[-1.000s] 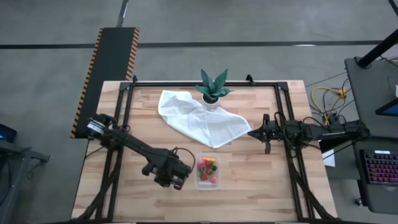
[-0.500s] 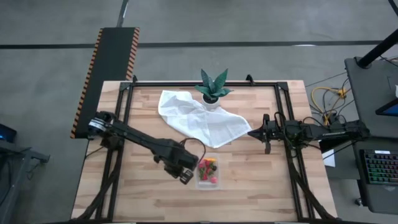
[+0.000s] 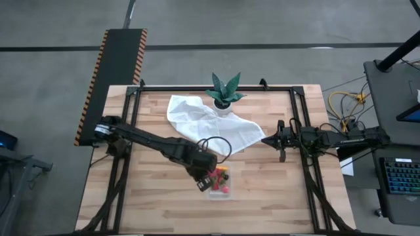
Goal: Pick and placing Produce into tupperware
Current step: Put the red strawberry into the transparent bin, then return to Home Position
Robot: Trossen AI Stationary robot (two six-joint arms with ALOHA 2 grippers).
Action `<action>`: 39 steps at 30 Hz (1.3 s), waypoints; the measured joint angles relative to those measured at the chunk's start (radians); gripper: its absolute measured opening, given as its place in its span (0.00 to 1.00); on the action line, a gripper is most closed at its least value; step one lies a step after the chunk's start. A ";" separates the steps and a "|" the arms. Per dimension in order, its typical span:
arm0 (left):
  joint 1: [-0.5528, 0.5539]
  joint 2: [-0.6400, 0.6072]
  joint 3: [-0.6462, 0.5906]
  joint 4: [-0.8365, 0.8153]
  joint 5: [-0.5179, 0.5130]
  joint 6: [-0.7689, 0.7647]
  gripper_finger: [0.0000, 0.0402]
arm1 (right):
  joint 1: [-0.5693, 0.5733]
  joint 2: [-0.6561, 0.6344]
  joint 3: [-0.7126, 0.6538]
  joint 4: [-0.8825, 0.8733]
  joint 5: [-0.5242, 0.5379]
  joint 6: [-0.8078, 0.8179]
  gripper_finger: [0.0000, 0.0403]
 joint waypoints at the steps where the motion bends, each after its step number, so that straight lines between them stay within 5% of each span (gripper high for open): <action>1: 0.001 0.004 0.004 0.030 0.000 0.024 0.00 | 0.000 0.000 0.000 0.000 0.000 0.000 0.02; 6: 0.007 0.036 0.004 0.159 0.032 0.133 0.00 | 0.000 -0.001 0.000 0.000 0.000 0.000 0.02; 26: 0.010 0.170 -0.006 0.267 0.167 0.131 0.01 | 0.000 0.000 0.000 0.000 0.000 0.000 0.02; 39: 0.023 0.150 -0.003 0.388 0.153 0.335 0.30 | 0.000 0.006 0.000 0.003 0.003 0.000 0.02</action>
